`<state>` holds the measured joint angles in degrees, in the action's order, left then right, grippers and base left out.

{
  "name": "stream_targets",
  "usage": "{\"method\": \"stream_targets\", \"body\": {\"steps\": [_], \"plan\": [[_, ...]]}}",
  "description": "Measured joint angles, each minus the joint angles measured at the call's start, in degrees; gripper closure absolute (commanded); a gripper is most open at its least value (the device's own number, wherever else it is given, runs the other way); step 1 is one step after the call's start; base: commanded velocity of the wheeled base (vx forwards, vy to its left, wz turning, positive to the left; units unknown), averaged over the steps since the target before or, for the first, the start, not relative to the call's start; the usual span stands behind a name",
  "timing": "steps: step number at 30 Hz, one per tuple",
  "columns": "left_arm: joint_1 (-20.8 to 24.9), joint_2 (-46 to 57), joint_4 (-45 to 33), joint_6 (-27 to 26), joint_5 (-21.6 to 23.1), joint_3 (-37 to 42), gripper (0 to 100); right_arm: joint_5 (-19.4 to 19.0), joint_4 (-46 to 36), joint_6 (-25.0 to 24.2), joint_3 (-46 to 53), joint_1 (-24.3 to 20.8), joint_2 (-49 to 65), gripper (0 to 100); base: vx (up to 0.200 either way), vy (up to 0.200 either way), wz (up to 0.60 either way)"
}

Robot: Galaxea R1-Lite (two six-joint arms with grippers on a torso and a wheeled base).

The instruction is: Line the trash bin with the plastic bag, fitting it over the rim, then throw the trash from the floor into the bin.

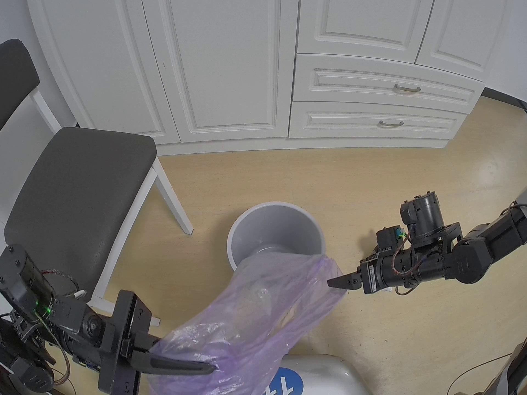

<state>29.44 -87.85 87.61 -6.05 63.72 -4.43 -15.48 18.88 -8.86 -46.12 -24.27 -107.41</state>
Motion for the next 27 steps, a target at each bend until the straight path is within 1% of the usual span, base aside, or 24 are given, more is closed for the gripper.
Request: {"method": "stream_targets", "body": {"steps": [6,8,11,14,23,25,27], "plan": [[5.45,1.02,-0.02,0.0,0.0,1.89,100,-2.77,0.33,1.39,2.02,0.11,0.0,0,0.0,0.0,0.0],[7.7,1.3,0.0,-0.02,0.02,2.61,100,-3.21,0.95,1.45,2.32,0.18,0.2,0,0.0,0.0,0.0],[9.67,1.93,0.0,0.0,0.02,3.16,100,-3.4,3.78,1.48,2.68,0.22,0.06,0,0.0,0.0,0.0],[10.61,2.43,0.0,0.0,0.0,3.3,100,-3.62,5.45,1.48,3.16,0.24,-0.35,0,0.0,0.0,0.0],[12.29,2.97,0.0,-0.02,0.0,3.44,100,-5.84,5.85,2.08,5.39,-0.91,1.33,0,0.0,0.0,0.0],[12.64,2.97,-0.02,-0.02,0.0,3.44,100,-6.88,5.78,2.44,6.22,-1.11,2.17,0,0.0,0.0,0.0],[12.84,2.97,-0.05,-0.02,0.0,3.41,100,-9.12,5.69,3.36,7.06,-1.24,3.0,0,0.0,0.0,0.0]]}}
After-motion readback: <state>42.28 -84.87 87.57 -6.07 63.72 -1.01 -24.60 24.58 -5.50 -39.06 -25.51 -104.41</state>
